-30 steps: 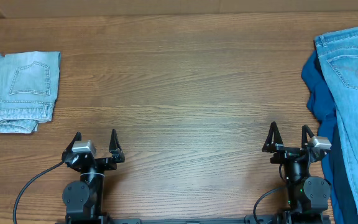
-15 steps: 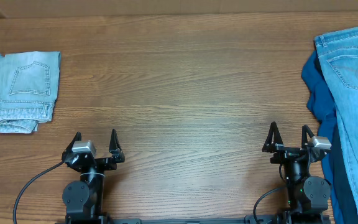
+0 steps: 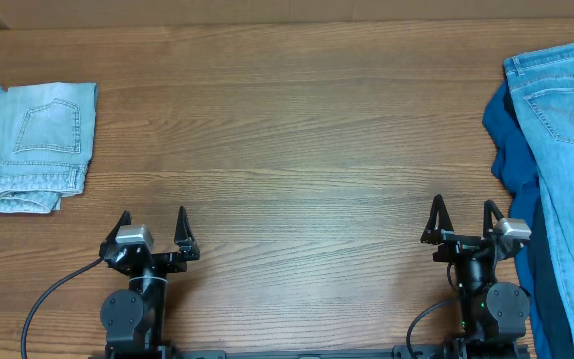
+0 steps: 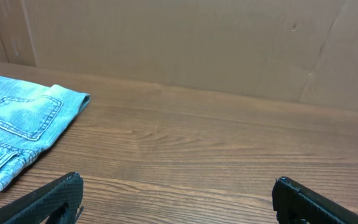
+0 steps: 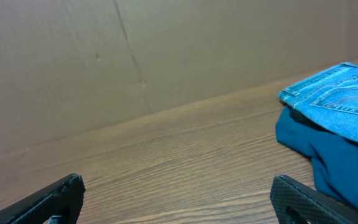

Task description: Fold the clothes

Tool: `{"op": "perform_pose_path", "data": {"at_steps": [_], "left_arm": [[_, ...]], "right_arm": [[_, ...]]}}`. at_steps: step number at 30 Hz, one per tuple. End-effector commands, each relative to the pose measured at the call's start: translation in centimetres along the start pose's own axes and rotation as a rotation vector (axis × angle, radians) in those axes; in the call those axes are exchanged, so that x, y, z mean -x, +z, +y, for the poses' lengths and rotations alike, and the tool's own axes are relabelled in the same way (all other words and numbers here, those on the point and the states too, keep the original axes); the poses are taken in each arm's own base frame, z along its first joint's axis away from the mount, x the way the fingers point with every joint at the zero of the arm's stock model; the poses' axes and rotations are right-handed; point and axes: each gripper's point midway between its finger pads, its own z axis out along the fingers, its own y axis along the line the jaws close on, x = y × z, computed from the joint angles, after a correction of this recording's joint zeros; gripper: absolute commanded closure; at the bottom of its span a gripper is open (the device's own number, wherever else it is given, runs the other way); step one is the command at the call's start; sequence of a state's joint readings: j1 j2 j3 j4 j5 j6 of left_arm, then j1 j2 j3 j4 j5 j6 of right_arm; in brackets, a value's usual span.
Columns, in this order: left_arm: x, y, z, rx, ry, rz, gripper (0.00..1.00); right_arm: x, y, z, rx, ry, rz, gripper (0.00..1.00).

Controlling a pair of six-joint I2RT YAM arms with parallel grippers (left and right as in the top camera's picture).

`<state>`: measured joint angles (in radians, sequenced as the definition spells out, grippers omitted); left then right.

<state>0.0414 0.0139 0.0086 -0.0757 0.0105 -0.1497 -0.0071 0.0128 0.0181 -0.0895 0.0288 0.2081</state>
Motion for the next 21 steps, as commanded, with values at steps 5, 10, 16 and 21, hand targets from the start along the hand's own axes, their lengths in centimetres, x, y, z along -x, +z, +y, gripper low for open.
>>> {"op": "perform_pose_path", "data": {"at_steps": [5,10,16,21], "left_arm": [[0.1,0.0,0.4,0.021,0.022,-0.009,0.0],[0.1,0.0,0.4,0.021,0.022,-0.009,0.0],[0.1,0.0,0.4,0.021,0.022,-0.009,0.0],[0.1,0.0,0.4,0.021,0.022,-0.009,0.0]], "right_arm": [[-0.1,0.0,-0.1,0.001,-0.006,-0.006,0.0],[-0.1,0.0,0.0,0.005,0.002,-0.006,0.0],[-0.3,0.0,0.8,0.051,0.005,0.007,0.0],[3.4,-0.6,2.2,0.104,0.108,-0.085,0.0]]}}
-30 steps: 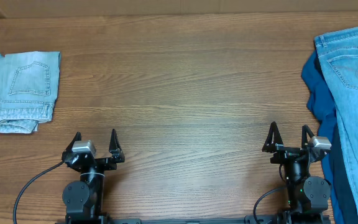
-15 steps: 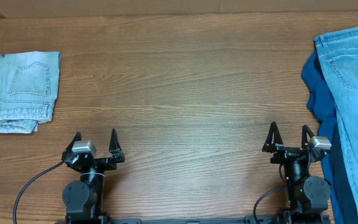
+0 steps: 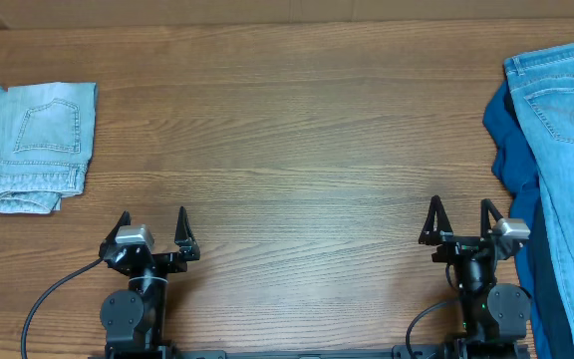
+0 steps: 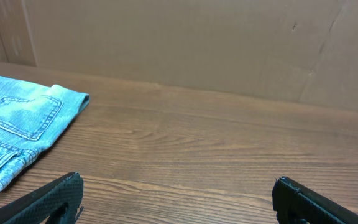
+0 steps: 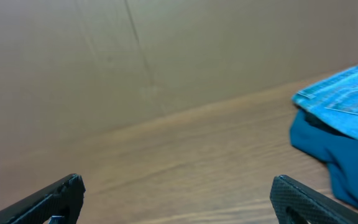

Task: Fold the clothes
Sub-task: 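Reach the right gripper to the blue jeans pile and grasp the waistband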

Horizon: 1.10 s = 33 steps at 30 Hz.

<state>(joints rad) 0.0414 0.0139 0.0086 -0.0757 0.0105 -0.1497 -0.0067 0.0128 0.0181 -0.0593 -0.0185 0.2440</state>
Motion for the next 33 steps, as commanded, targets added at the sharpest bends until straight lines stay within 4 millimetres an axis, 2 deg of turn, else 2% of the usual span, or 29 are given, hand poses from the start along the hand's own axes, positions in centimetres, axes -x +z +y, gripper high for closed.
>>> {"op": "perform_pose_path", "data": {"at_steps": [1,4,5,7,9,11,14,17,20,22,27,30,33], "left_arm": [[0.1,0.0,0.4,0.021,0.023,-0.009,0.0],[0.1,0.0,0.4,0.021,0.022,-0.009,0.0],[0.1,0.0,0.4,0.021,0.022,-0.009,0.0],[0.1,0.0,0.4,0.021,0.022,-0.009,0.0],[0.1,0.0,0.4,0.021,0.022,-0.009,0.0],[0.1,0.0,0.4,0.021,0.022,-0.009,0.0],[0.1,0.0,0.4,0.021,0.022,-0.009,0.0],[0.1,0.0,0.4,0.021,0.022,-0.009,0.0],[0.1,0.0,0.4,0.021,0.022,-0.009,0.0],[0.1,0.0,0.4,0.021,0.022,-0.009,0.0],[0.1,0.0,0.4,0.021,0.023,-0.009,0.0],[0.1,0.0,0.4,0.021,0.022,-0.009,0.0],[0.1,0.0,0.4,0.021,0.022,-0.009,0.0]], "right_arm": [[6.0,-1.1,2.3,0.073,0.057,-0.148,0.0],[15.3,-3.9,3.0,0.004,0.079,-0.352,0.0],[17.6,-4.4,3.4,-0.007,0.083,-0.369,0.0],[20.9,-3.9,3.7,-0.069,0.088,-0.32,0.0],[23.1,-2.5,4.1,-0.114,0.087,-0.237,0.0],[25.4,0.5,4.5,-0.178,0.076,-0.099,0.0],[26.6,4.9,4.4,-0.253,0.008,0.079,0.0],[25.5,10.7,0.4,-0.419,-0.046,0.342,0.0],[22.1,17.1,-6.5,-0.567,-0.015,0.497,0.0],[19.6,20.4,-9.7,-0.603,-0.003,0.523,0.0],[14.8,26.7,-13.1,-0.541,-0.185,0.577,0.0],[12.2,29.0,-14.7,-0.534,-0.215,0.592,0.0],[8.2,31.2,-16.7,-0.512,-0.293,0.65,0.0]]}}
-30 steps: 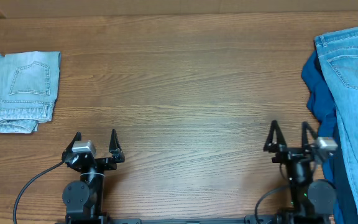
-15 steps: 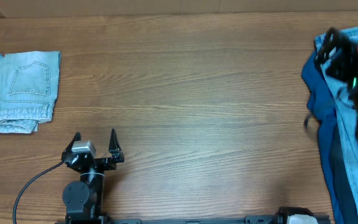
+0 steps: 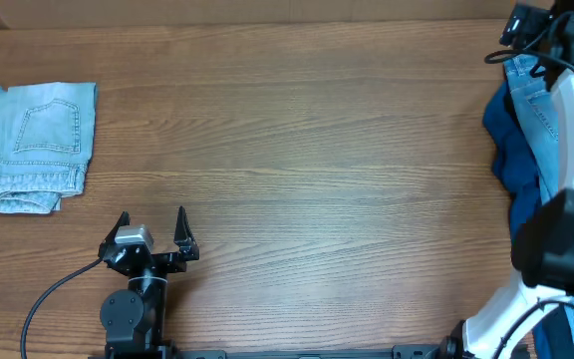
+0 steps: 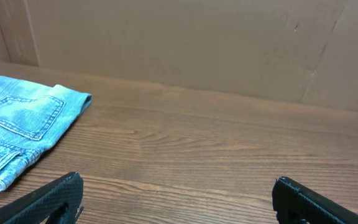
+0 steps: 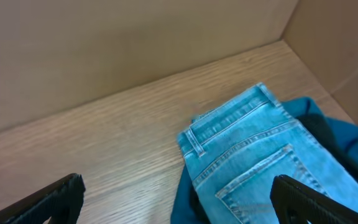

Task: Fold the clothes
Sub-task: 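Reach the right gripper to the blue jeans pile and grasp the waistband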

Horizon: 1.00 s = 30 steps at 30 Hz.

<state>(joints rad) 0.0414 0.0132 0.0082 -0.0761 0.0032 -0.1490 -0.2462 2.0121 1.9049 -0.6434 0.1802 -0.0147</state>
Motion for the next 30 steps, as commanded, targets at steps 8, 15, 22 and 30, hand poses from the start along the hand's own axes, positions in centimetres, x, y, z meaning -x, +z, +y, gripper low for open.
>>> {"op": "perform_pose_path", "data": {"at_steps": [8,15,22,30], "left_arm": [[0.1,0.0,0.3,0.014,0.021,-0.008,0.0],[0.1,0.0,0.3,0.014,0.021,-0.008,0.0],[0.1,0.0,0.3,0.014,0.021,-0.008,0.0],[0.1,0.0,0.3,0.014,0.021,-0.008,0.0]], "right_arm": [[-6.6,10.4,0.0,-0.033,-0.21,0.124,0.0],[-7.5,13.0,-2.6,-0.061,-0.256,0.117,0.0],[-10.3,15.8,-2.1,-0.026,-0.391,0.151,0.03],[-11.1,18.0,-2.4,-0.063,-0.441,0.125,0.07]]}}
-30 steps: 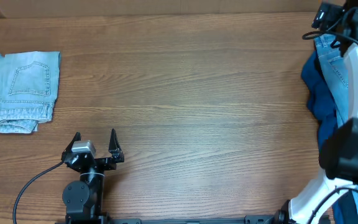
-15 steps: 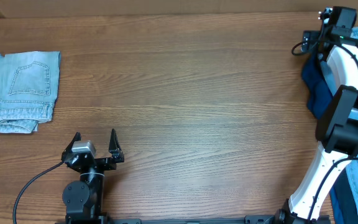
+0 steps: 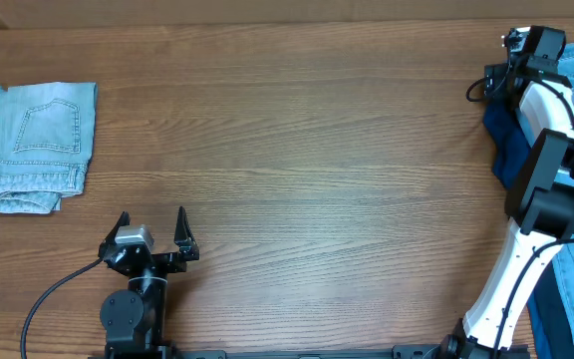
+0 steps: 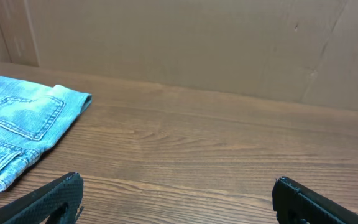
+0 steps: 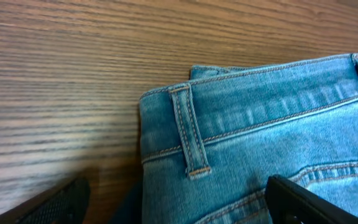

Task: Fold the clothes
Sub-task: 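Reach the right gripper to the blue jeans pile and grasp the waistband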

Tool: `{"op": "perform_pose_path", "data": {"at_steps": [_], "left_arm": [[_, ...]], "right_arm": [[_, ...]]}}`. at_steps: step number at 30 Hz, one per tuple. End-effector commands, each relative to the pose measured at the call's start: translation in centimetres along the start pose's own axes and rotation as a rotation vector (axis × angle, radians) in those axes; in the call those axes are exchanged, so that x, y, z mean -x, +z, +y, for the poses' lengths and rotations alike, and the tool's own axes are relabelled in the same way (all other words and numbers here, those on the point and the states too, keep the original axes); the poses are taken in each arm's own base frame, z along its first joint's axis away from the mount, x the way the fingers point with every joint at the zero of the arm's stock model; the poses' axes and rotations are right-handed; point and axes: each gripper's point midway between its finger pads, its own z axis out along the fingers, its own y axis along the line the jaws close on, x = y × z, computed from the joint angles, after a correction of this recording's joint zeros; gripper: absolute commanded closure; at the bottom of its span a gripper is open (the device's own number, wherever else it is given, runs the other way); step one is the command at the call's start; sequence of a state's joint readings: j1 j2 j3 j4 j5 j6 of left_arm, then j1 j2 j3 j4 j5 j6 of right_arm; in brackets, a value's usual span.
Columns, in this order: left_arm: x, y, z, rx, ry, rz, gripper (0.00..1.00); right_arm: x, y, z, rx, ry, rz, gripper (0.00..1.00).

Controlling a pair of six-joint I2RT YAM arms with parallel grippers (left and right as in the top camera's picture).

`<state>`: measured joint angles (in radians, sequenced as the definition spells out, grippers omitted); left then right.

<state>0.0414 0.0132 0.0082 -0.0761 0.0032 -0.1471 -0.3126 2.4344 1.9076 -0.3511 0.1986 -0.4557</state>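
An unfolded pair of blue jeans lies at the table's far right edge on top of a dark blue garment (image 3: 504, 150). My right gripper (image 3: 514, 58) reaches over the jeans' top end. In the right wrist view the waistband and belt loop (image 5: 188, 134) fill the frame, and the right gripper (image 5: 179, 211) is open just above them, one fingertip (image 5: 55, 199) over wood and the other over denim. My left gripper (image 3: 150, 239) rests open at the front left, holding nothing.
A folded pair of pale jeans (image 3: 33, 145) lies at the far left, also seen from the left wrist as pale jeans (image 4: 17, 134). A cardboard wall (image 4: 179, 43) stands behind the wooden table (image 3: 317, 150). The right arm's links span the right side.
My right gripper has dropped from high over the jeans' top end to close above the waistband corner. It stays open. The left arm and the clothes have not moved.
Both grippers rested open at the front edge, the right one beside the pile of clothes. The right wrist then began to turn. A second ago it looked down on the jeans' top end, and now hangs open just over the waistband.
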Motion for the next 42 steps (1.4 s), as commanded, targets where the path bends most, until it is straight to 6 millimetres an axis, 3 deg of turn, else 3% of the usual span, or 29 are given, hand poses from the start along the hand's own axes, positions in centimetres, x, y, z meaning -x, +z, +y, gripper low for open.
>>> {"op": "perform_pose_path", "data": {"at_steps": [1,2,5,12,16,17,22,23,25,26,30,32,33,35,39,42], "left_arm": [[0.1,0.0,0.3,0.014,0.019,-0.008,0.0],[0.1,0.0,0.3,0.014,0.019,-0.008,0.0],[0.1,0.0,0.3,0.014,0.019,-0.008,0.0],[0.1,0.0,0.3,0.014,0.019,-0.008,0.0],[0.1,0.0,0.3,0.014,0.019,-0.008,0.0],[0.1,0.0,0.3,0.014,0.019,-0.008,0.0],[0.1,0.0,0.3,0.014,0.019,-0.008,0.0],[0.1,0.0,0.3,0.014,0.019,-0.008,0.0],[0.1,0.0,0.3,0.014,0.019,-0.008,0.0],[0.1,0.0,0.3,0.014,0.019,-0.008,0.0],[0.1,0.0,0.3,0.014,0.019,-0.008,0.0],[0.1,0.0,0.3,0.014,0.019,-0.008,0.0],[0.1,0.0,0.3,0.014,0.019,-0.008,0.0],[0.1,0.0,0.3,0.014,0.019,-0.008,0.0],[0.1,0.0,0.3,0.014,0.019,-0.008,0.0],[0.1,0.0,0.3,0.014,0.019,-0.008,0.0]], "right_arm": [[0.5,0.9,-0.2,-0.027,-0.02,-0.023,0.09],[0.8,0.8,-0.3,-0.031,-0.018,-0.032,0.14],[0.8,1.1,-0.3,-0.034,-0.017,-0.039,0.16],[-1.9,3.5,1.2,-0.015,-0.028,0.017,0.19],[-1.0,3.0,-1.5,-0.191,-0.018,0.009,0.35],[-0.9,2.9,-1.5,-0.208,-0.055,0.016,0.49],[0.4,2.4,0.0,-0.2,-0.107,-0.009,0.55],[0.9,2.1,0.3,-0.198,-0.11,-0.02,0.62],[2.7,1.0,1.0,-0.197,-0.112,-0.062,0.91],[3.6,0.4,1.3,-0.198,-0.109,-0.082,0.96],[5.5,-1.3,1.7,-0.202,-0.096,-0.124,0.96],[7.3,-3.6,0.3,-0.249,-0.015,-0.159,0.96],[9.0,-6.2,-1.2,-0.278,0.032,-0.2,0.96],[10.7,-9.4,-3.0,-0.309,0.077,-0.236,0.96],[14.0,-19.1,-6.7,-0.335,0.114,-0.324,0.96],[15.5,-25.8,-9.0,-0.357,0.143,-0.395,0.96]]}}
